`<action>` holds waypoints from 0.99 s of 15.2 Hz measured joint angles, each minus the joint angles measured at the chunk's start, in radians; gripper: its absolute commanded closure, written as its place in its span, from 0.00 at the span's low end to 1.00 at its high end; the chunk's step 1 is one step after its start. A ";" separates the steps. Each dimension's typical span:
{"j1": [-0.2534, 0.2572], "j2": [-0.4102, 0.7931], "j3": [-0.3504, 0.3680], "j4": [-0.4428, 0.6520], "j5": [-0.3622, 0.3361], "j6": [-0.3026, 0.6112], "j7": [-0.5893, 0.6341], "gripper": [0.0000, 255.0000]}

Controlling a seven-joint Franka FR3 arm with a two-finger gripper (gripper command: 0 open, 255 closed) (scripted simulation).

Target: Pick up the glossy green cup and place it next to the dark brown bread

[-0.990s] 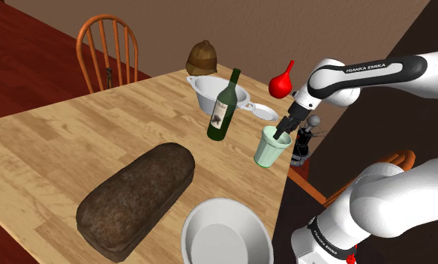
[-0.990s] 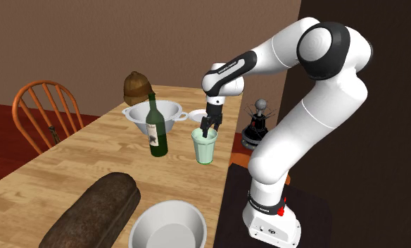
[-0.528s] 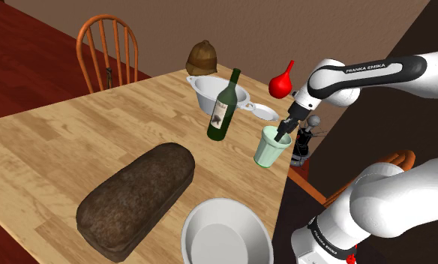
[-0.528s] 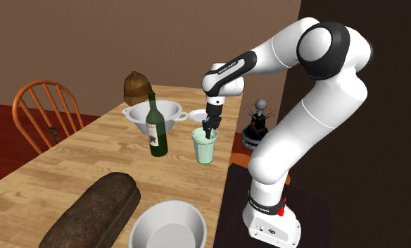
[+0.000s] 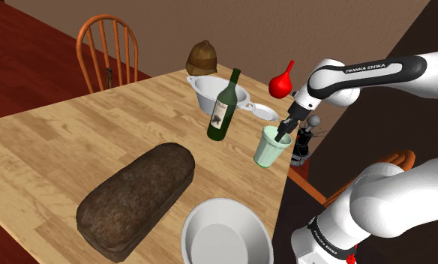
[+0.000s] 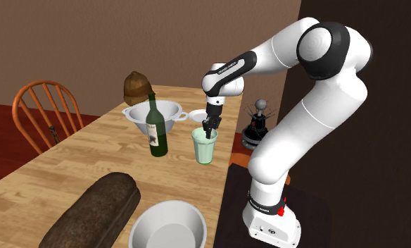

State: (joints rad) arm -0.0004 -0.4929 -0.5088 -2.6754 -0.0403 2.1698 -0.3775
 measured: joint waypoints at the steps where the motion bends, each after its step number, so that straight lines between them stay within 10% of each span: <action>1: -0.001 -0.004 0.002 0.004 -0.001 -0.008 0.002 1.00; 15: -0.012 -0.092 0.052 0.128 -0.007 -0.214 0.050 1.00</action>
State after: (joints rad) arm -0.0122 -0.5850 -0.4571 -2.5479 -0.0469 1.9563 -0.3277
